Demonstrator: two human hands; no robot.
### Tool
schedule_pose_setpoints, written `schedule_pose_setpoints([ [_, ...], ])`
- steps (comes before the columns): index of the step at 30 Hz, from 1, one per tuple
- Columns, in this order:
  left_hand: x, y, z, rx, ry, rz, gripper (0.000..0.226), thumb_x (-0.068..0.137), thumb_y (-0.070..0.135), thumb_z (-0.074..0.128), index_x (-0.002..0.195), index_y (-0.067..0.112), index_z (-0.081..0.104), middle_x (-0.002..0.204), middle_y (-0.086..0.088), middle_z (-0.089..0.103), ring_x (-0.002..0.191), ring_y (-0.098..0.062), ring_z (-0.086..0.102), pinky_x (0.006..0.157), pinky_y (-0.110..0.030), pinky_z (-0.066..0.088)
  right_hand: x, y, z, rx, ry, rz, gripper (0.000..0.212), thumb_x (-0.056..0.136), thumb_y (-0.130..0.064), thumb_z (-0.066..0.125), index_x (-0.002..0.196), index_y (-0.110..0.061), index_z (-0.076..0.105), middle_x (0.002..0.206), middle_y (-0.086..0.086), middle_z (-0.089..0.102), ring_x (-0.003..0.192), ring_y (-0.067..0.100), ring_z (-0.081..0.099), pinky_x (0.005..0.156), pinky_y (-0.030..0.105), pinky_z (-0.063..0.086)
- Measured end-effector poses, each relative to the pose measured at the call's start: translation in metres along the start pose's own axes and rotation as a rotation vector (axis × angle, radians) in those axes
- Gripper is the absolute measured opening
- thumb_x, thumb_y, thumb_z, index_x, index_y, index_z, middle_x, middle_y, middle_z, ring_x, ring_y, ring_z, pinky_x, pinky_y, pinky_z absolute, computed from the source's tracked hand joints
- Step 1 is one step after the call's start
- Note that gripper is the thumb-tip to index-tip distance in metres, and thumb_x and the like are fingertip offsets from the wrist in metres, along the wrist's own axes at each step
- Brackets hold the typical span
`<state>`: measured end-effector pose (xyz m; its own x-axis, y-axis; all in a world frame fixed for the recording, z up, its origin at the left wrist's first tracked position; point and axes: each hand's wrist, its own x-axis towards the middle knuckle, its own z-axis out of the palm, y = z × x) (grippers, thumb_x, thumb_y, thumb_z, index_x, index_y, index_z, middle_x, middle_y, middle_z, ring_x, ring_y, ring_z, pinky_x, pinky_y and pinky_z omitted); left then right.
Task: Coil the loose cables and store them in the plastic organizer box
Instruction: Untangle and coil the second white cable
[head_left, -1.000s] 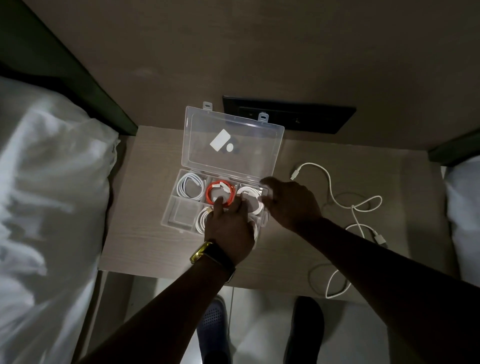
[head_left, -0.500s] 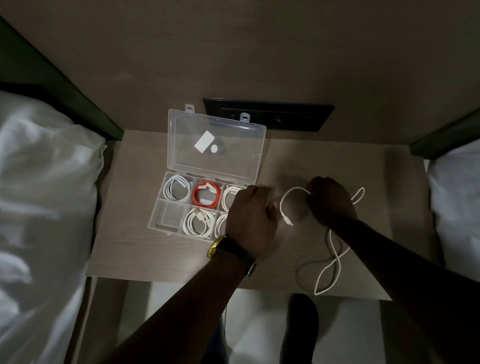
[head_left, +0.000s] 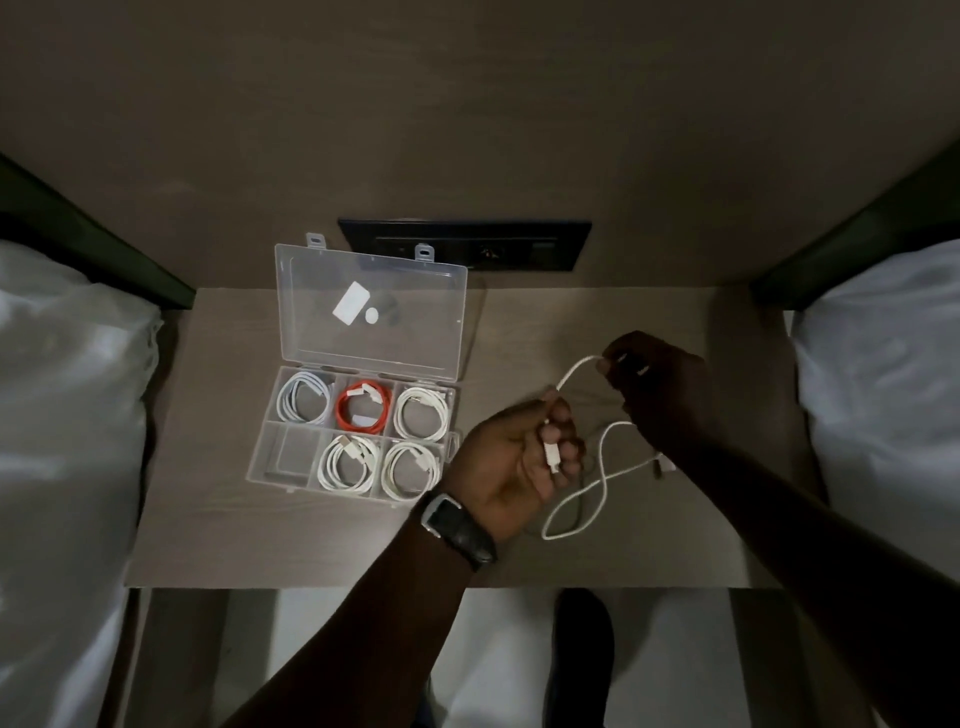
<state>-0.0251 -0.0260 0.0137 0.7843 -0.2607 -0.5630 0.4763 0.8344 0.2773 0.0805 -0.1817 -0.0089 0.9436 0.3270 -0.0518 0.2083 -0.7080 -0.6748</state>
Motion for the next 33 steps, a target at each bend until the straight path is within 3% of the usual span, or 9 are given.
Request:
schedule_pose_setpoints([
  [4, 0.005, 0.024, 0.014, -0.257, -0.033, 0.253, 0.022, 0.096, 0.020, 0.045, 0.097, 0.010, 0.065, 0.080, 0.000, 0.072, 0.084, -0.015, 0.067, 0.079, -0.028, 0.058, -0.042, -0.004, -0.003, -0.285, -0.407, -0.194, 0.028, 0.097, -0.050, 0.045, 0.077, -0.033, 0.055, 0.060, -0.011, 0.058, 0.062, 0.012, 0.057, 0.059, 0.028, 0.037],
  [8, 0.014, 0.043, 0.011, -0.104, 0.071, 0.490, 0.031, 0.101, 0.011, 0.035, 0.124, 0.008, 0.056, 0.125, -0.008, 0.064, 0.125, -0.020, 0.055, 0.109, -0.032, 0.039, -0.078, -0.022, -0.021, -0.199, -0.685, -0.250, 0.015, 0.098, -0.033, 0.043, 0.105, -0.026, 0.054, 0.078, -0.005, 0.064, 0.074, 0.018, 0.065, 0.068, 0.034, 0.050],
  [11, 0.017, 0.028, 0.011, 0.436, 0.180, 0.566, 0.028, 0.097, 0.004, 0.047, 0.121, 0.005, 0.062, 0.124, -0.013, 0.065, 0.122, -0.020, 0.060, 0.107, -0.031, 0.043, -0.065, -0.037, -0.051, -0.226, -0.596, -0.389, 0.019, 0.097, -0.028, 0.047, 0.113, -0.026, 0.058, 0.085, -0.006, 0.068, 0.075, 0.016, 0.067, 0.068, 0.037, 0.055],
  [14, 0.016, 0.003, 0.019, 0.907, 0.101, 0.476, 0.020, 0.096, 0.000, 0.049, 0.098, 0.000, 0.068, 0.085, -0.009, 0.069, 0.080, -0.010, 0.066, 0.080, -0.026, 0.051, -0.031, -0.048, -0.076, -0.159, -0.333, -0.467, 0.019, 0.092, -0.024, 0.057, 0.107, -0.026, 0.068, 0.096, 0.003, 0.074, 0.080, 0.022, 0.071, 0.069, 0.043, 0.058],
  [17, 0.007, -0.005, 0.028, 0.570, 0.047, 0.217, 0.031, 0.096, 0.012, 0.040, 0.089, 0.000, 0.068, 0.057, 0.001, 0.051, 0.047, -0.011, 0.046, 0.054, -0.024, 0.035, 0.001, -0.052, -0.085, -0.132, -0.188, -0.421, 0.010, 0.086, -0.031, 0.069, 0.094, -0.025, 0.073, 0.092, 0.000, 0.074, 0.077, 0.016, 0.068, 0.068, 0.039, 0.057],
  [21, -0.005, 0.007, 0.042, -0.017, -0.189, 0.039, 0.027, 0.086, 0.024, 0.039, 0.080, 0.008, 0.060, 0.056, 0.005, 0.041, 0.047, -0.008, 0.036, 0.053, -0.026, 0.023, 0.009, -0.042, -0.063, -0.027, -0.264, -0.243, 0.018, 0.091, -0.037, 0.064, 0.077, -0.029, 0.071, 0.070, -0.004, 0.072, 0.062, 0.008, 0.064, 0.063, 0.033, 0.052],
  [25, -0.009, 0.028, 0.047, -0.210, -0.201, 0.260, 0.023, 0.093, 0.013, 0.037, 0.092, 0.011, 0.060, 0.074, 0.002, 0.058, 0.072, -0.012, 0.059, 0.070, -0.025, 0.052, -0.035, -0.033, -0.024, -0.023, -0.594, -0.116, 0.016, 0.094, -0.024, 0.056, 0.080, -0.026, 0.064, 0.076, -0.001, 0.074, 0.072, 0.010, 0.069, 0.075, 0.040, 0.055],
  [29, -0.007, 0.067, 0.028, -0.187, -0.008, 0.606, 0.018, 0.088, 0.003, 0.044, 0.092, 0.007, 0.061, 0.086, -0.006, 0.070, 0.092, -0.021, 0.070, 0.095, -0.032, 0.052, -0.081, -0.026, -0.019, 0.141, -0.739, -0.086, 0.003, 0.086, -0.018, 0.061, 0.089, -0.018, 0.062, 0.082, 0.000, 0.071, 0.080, 0.016, 0.069, 0.078, 0.045, 0.054],
  [33, 0.003, 0.077, 0.000, 0.530, 0.285, 0.883, 0.019, 0.098, -0.004, 0.038, 0.093, -0.004, 0.057, 0.095, -0.018, 0.060, 0.093, -0.025, 0.062, 0.091, -0.031, 0.051, -0.103, -0.020, -0.036, 0.285, -0.712, -0.096, 0.012, 0.085, -0.024, 0.060, 0.090, -0.023, 0.071, 0.079, 0.000, 0.072, 0.077, 0.015, 0.069, 0.075, 0.040, 0.056],
])
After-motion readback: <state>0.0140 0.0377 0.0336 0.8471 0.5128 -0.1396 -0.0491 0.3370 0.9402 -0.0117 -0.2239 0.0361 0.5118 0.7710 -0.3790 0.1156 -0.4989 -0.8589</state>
